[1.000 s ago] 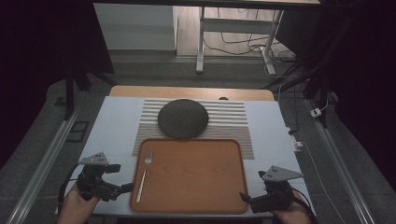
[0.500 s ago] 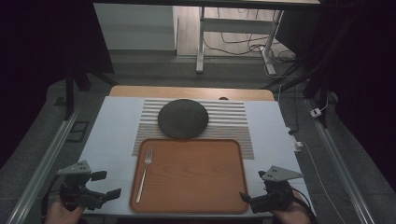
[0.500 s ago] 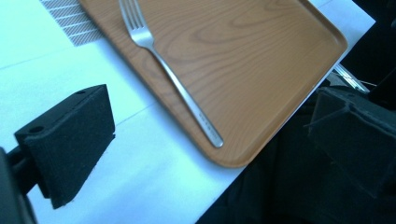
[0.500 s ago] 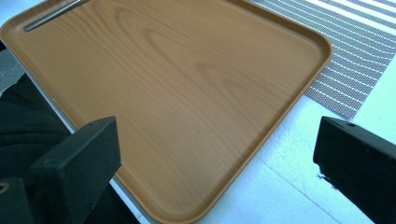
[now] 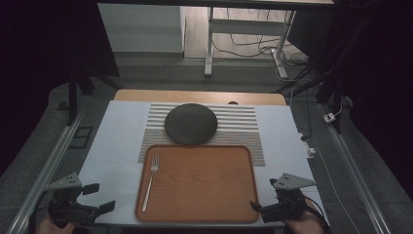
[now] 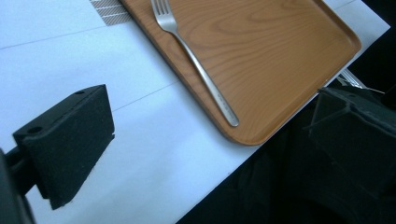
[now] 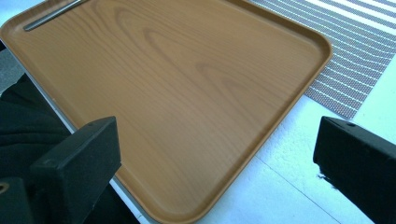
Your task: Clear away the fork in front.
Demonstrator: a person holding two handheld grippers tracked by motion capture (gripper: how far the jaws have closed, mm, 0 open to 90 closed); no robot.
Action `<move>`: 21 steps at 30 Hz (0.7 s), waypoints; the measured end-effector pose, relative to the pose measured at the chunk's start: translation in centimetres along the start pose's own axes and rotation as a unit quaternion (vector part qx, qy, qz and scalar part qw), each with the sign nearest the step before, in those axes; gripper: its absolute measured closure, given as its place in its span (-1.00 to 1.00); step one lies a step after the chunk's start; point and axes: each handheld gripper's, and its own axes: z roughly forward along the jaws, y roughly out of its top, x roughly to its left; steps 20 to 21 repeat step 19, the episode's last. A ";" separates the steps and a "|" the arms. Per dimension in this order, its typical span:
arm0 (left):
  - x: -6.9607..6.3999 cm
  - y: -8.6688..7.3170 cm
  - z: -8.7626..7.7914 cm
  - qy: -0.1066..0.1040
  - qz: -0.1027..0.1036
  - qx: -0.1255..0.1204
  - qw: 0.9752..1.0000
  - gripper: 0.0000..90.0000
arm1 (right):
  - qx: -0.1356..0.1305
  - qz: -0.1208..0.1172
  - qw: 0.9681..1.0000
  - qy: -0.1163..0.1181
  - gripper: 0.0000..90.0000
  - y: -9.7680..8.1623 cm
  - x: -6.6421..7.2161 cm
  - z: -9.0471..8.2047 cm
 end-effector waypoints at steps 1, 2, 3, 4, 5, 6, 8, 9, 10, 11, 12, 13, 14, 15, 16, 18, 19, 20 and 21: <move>0.0 -0.1 -0.1 0.002 -0.001 0.000 1.000 -1.00 | 0.000 0.000 1.000 0.001 -0.99 0.0 0.0 0.0; 0.1 -0.2 -0.1 0.004 -0.002 0.001 1.000 -1.00 | -0.001 0.000 1.000 0.001 -0.99 0.0 0.0 0.0; 0.2 -0.3 -0.2 0.004 -0.004 0.002 1.000 -1.00 | -0.001 0.000 1.000 0.001 -0.99 0.0 0.0 0.0; 0.2 -0.4 -0.2 0.005 -0.005 0.003 1.000 -1.00 | -0.001 0.001 1.000 0.001 -0.99 0.0 0.0 0.0; 0.2 -0.5 -0.3 0.006 -0.007 0.004 1.000 -1.00 | -0.001 0.001 1.000 0.001 -0.99 0.0 0.0 0.0; 0.2 -0.5 -0.3 0.005 -0.006 0.004 1.000 -1.00 | 0.000 0.000 1.000 0.000 -0.99 0.0 0.0 0.0; 0.2 -0.6 -0.4 0.007 -0.005 0.008 1.000 -1.00 | -0.001 0.000 1.000 0.000 -0.99 0.0 0.0 0.0; 0.2 -0.6 -0.4 0.008 -0.005 0.012 1.000 -1.00 | -0.001 0.000 1.000 0.000 -0.99 0.0 0.0 0.0; 0.1 -0.6 -0.3 0.010 -0.005 0.016 1.000 -1.00 | -0.001 0.000 1.000 0.000 -0.99 0.0 0.0 0.0; 0.1 -0.6 -0.3 0.011 -0.006 0.021 1.000 -1.00 | -0.001 0.000 1.000 0.000 -0.99 0.0 0.0 0.0; 0.0 -0.7 -0.2 0.013 -0.005 0.028 1.000 -1.00 | -0.001 0.000 1.000 0.000 -0.99 0.0 0.0 0.0; 0.0 -0.7 -0.2 0.015 -0.005 0.035 0.999 -1.00 | -0.001 0.000 1.000 -0.001 -0.99 0.0 0.0 0.0; -0.1 -0.7 -0.1 0.016 -0.004 0.042 0.999 -1.00 | -0.001 0.000 1.000 -0.001 -0.99 0.0 0.0 0.0; -0.1 -0.7 0.0 0.016 -0.004 0.047 0.999 -1.00 | -0.001 0.001 1.000 0.000 -0.99 0.0 0.1 0.0; -0.1 -0.6 0.1 0.016 -0.004 0.053 0.998 -1.00 | -0.001 0.002 1.000 0.000 -0.99 0.0 0.0 0.0; -0.1 -0.6 0.2 0.014 -0.006 0.057 0.998 -1.00 | 0.001 0.001 1.000 0.000 -0.99 0.0 0.0 0.0; -0.1 -0.5 0.2 0.014 -0.005 0.056 0.998 -1.00 | 0.002 0.001 1.000 -0.002 -0.99 0.0 0.0 0.0; -0.1 -0.5 0.2 0.014 -0.005 0.056 0.998 -1.00 | 0.002 0.001 1.000 -0.002 -0.99 0.0 0.0 0.0; -0.1 -0.5 0.2 0.014 -0.005 0.056 0.998 -1.00 | 0.002 0.001 1.000 -0.002 -0.99 0.0 0.0 0.0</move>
